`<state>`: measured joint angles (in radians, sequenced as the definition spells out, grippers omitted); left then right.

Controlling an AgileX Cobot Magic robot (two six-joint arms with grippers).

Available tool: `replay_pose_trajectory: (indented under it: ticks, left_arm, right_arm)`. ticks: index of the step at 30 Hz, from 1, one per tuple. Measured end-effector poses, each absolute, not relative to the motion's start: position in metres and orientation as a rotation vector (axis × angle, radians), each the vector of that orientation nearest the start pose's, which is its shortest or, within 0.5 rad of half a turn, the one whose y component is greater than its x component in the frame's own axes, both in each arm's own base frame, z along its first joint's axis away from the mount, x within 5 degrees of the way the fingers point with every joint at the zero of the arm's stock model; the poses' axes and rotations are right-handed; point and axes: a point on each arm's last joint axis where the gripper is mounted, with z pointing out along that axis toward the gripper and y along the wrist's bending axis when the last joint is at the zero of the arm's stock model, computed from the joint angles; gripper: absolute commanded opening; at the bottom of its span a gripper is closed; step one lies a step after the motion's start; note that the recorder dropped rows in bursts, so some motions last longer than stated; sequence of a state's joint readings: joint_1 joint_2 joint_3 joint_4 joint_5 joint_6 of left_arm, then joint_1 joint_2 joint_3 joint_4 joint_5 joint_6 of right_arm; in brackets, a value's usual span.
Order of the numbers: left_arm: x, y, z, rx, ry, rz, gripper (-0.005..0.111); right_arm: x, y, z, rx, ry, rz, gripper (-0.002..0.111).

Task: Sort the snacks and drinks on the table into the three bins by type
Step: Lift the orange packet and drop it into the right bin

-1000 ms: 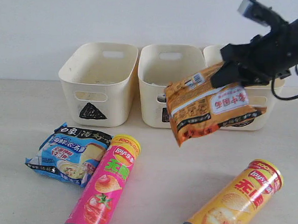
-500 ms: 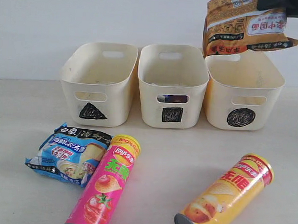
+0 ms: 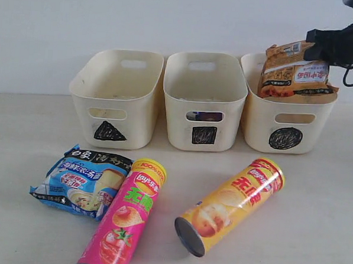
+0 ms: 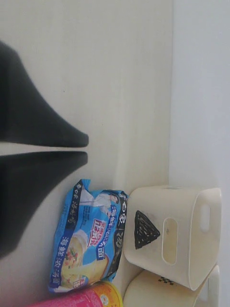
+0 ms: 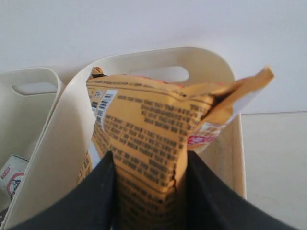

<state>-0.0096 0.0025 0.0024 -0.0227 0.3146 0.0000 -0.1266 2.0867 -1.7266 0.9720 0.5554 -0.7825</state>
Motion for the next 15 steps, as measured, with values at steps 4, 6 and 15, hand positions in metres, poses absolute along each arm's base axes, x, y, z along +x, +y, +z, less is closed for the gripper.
replay_pose_trajectory:
  ticks: [4,6,15]
  left_arm:
    - [0.054,-0.001,0.184,-0.006,1.803,-0.029,0.004]
    - [0.054,-0.001,0.184,-0.006,1.803,-0.029,0.004]
    - [0.054,-0.001,0.184,-0.006,1.803,-0.029,0.004]
  right_arm:
    - [0.493,-0.01,0.248,-0.045,2.159,0.477,0.055]
    - [0.494,-0.006,0.247,-0.05,2.158,0.477,0.082]
    - [0.488,-0.003,0.267,-0.107,2.112,0.419,0.076]
